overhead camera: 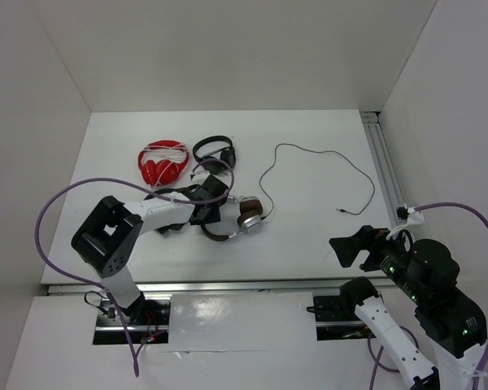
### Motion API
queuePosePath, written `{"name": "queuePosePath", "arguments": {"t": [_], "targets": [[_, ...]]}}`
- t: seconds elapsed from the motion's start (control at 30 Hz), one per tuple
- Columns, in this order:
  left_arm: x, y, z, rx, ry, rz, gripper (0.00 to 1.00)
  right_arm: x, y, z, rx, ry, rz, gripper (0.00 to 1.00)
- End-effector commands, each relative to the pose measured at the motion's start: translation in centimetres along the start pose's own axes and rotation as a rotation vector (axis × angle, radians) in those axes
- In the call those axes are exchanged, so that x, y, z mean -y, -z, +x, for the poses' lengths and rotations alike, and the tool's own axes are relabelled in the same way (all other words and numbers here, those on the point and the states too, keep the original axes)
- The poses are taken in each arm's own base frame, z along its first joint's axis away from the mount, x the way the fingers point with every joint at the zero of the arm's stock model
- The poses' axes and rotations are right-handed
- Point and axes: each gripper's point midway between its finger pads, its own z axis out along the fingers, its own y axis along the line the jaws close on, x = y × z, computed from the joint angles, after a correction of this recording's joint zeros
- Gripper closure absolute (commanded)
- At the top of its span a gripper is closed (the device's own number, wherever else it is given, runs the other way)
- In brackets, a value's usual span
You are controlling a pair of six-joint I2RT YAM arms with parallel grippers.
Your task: Wrap the headphones
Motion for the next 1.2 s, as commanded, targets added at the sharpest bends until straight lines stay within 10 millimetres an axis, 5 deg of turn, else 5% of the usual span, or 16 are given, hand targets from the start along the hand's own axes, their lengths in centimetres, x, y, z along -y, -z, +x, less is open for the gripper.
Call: {"name": "queuePosePath", "arguments": {"t": [0.0, 0.07, 0.1, 0.23, 0.37, 0.5, 0.57, 0.63, 0.73, 0.93, 1.07, 1.17], "targets": [[-0.3, -1.2, 2.9, -0.092, 0.003, -0.032, 0.48, -0.4, 0.1, -0.4, 0.024, 0.001, -0.019, 0.00], [0.3, -1.1, 3.7, -0.101, -0.006, -0.014, 0.57, -0.4, 0.1, -0.4, 0.024, 0.001, -0.019, 0.00], [0.2, -1.2, 3.9, -0.099, -0.005, -0.012, 0.72, -0.4, 0.1, -0.4, 0.024, 0.001, -0.019, 0.00], [0.8, -0.9, 4.5, -0.104, -0.009, 0.009, 0.76, -0.5, 0.3, -0.7, 0.034, 0.001, -0.024, 0.00], [0.7, -0.6, 5.1, -0.117, -0.021, 0.014, 1.00, -0.7, 0.5, -0.9, 0.042, 0.002, -0.028, 0.00], [0.1, 2.2, 4.8, -0.063, -0.052, -0.033, 1.00, -1.5, 0.5, -0.9, 0.045, 0.004, -0.079, 0.00], [1.4, 5.5, 2.8, 0.018, -0.056, 0.006, 1.00, -2.4, 0.8, -0.8, 0.062, 0.010, -0.140, 0.00], [0.2, 8.2, 1.7, 0.072, -0.061, -0.041, 1.00, -4.2, 1.9, -1.4, 0.114, 0.028, -0.254, 0.00], [1.0, 14.8, -2.4, 0.211, -0.015, 0.040, 1.00, -5.5, 2.8, -1.7, 0.153, 0.046, -0.338, 0.00], [-2.0, 24.8, -6.3, 0.354, 0.027, 0.186, 1.00, -4.9, 2.1, -1.7, 0.145, 0.038, -0.304, 0.00], [-5.8, 32.1, -9.3, 0.482, 0.076, 0.264, 1.00, -5.1, 1.6, -2.5, 0.175, 0.095, -0.310, 0.00], [-8.2, 35.0, -10.8, 0.545, 0.082, 0.239, 1.00, -7.5, 1.9, -3.8, 0.267, 0.128, -0.453, 0.00]]}}
